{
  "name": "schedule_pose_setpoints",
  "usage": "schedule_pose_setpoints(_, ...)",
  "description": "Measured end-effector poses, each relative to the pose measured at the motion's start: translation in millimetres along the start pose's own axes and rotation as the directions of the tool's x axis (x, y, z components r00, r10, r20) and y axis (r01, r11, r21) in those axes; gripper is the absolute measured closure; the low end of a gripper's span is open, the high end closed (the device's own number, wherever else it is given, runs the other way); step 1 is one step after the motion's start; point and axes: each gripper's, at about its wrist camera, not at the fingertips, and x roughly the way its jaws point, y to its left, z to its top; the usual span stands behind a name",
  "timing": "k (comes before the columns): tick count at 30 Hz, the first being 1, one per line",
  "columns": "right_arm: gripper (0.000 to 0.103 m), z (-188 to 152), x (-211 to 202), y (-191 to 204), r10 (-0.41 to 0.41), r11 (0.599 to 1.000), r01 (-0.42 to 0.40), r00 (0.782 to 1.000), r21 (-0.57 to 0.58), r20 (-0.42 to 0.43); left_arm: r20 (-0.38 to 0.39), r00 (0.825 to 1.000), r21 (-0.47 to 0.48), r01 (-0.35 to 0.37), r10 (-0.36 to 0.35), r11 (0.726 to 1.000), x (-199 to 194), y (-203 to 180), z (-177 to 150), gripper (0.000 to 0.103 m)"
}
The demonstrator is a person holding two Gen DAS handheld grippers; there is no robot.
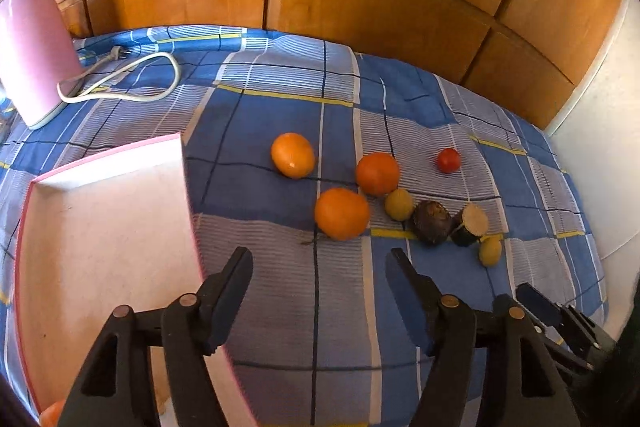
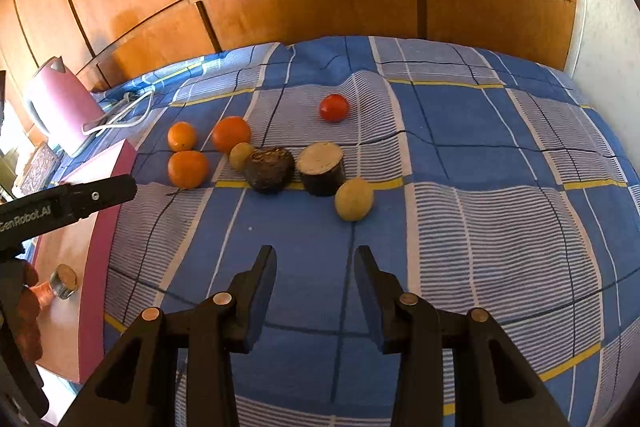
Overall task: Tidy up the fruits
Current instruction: 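Move the left tool to a large orange while the right tool approaches a yellow ball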
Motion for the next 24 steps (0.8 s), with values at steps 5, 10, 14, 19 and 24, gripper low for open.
schedule_pose_setpoints(5, 0.062, 7, 4, -14, -0.018, 1.0, 0.018, 1.0, 0.02, 0.001, -0.023, 1.0, -0.001, 0.007, -0.007, 1.0, 17, -2, 8, 0.033)
schedule_pose_setpoints(10, 0.062, 15, 13, -19, -0.021, 1.0, 0.021, 1.0, 0.018, -0.004, -0.039, 0.999, -0.014, 0.007, -0.008, 1.0, 30, 1, 12, 0.033)
schedule_pose_setpoints(14, 0.062, 20, 21, -15, -0.031, 0.999, 0.031, 1.0, -0.009, -0.001, -0.045, 0.999, -0.011, 0.008, -0.008, 1.0, 38, 1, 14, 0.033)
schedule_pose_setpoints(19, 0.068, 23, 36, -6, -0.057, 0.995, 0.058, 0.998, -0.085, 0.015, -0.056, 0.998, -0.01, 0.018, -0.018, 1.0, 48, 1, 15, 0.035)
schedule_pose_setpoints(24, 0.076, 20, 45, -3, -0.084, 0.988, 0.087, 0.996, -0.124, 0.032, -0.063, 0.998, 0.001, 0.018, -0.018, 1.0, 56, 0, 15, 0.042)
